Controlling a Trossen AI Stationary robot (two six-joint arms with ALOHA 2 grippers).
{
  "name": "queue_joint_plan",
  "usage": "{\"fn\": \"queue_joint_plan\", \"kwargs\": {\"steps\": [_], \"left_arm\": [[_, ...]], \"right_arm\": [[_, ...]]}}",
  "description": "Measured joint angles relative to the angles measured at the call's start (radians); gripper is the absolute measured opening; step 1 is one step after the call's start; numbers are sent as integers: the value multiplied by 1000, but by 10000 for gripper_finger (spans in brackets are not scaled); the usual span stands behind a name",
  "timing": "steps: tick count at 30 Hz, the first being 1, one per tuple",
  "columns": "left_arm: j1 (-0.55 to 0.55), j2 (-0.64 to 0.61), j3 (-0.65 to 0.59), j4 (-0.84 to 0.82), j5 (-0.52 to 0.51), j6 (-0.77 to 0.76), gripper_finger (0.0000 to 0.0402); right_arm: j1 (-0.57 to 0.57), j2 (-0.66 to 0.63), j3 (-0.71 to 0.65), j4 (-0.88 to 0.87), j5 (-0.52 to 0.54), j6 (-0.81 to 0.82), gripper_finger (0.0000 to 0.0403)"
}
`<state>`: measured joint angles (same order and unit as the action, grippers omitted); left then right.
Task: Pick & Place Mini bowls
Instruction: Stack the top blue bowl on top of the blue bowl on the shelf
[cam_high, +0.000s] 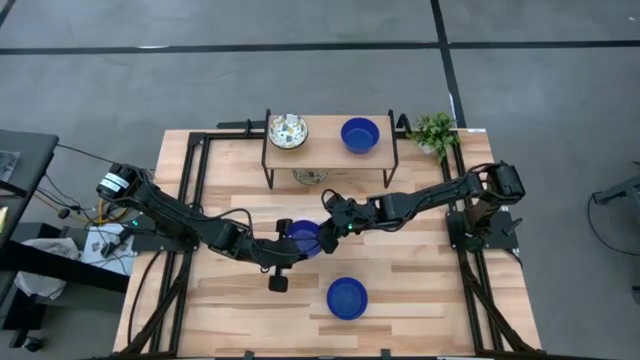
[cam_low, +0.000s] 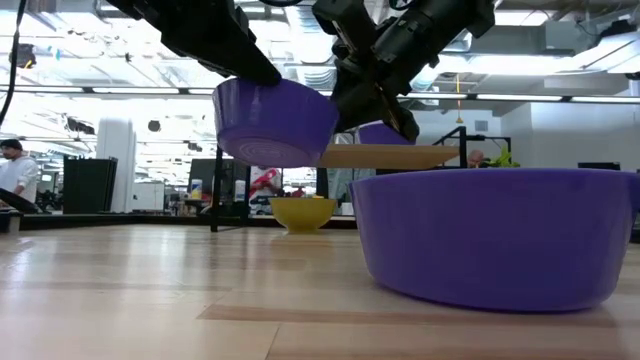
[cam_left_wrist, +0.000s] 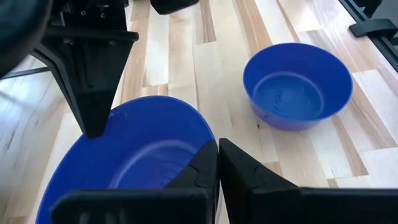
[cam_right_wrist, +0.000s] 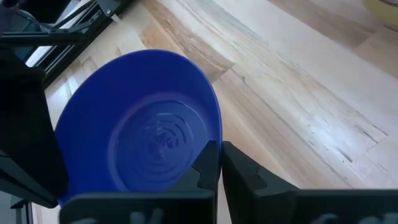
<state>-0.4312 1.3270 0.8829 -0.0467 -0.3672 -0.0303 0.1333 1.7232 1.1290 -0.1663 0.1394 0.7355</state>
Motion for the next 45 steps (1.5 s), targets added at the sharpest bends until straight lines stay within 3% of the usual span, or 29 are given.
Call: {"fn": "queue_joint_plan", "kwargs": {"steps": [14, 26, 31, 45], "left_arm": [[1, 0, 1, -4, 37, -61, 16], [0, -6, 1, -42, 35, -83, 150], [1, -54, 1, -46, 10, -106, 183], [-14, -311, 1, -43, 30, -109, 170]], "right_arm": [[-5, -1, 3, -13, -37, -10, 0], [-5, -1, 119, -207, -37, -94, 1], [-16, -13, 139, -285, -52, -120, 1], [-107, -174, 140, -321, -84, -166, 0]]}}
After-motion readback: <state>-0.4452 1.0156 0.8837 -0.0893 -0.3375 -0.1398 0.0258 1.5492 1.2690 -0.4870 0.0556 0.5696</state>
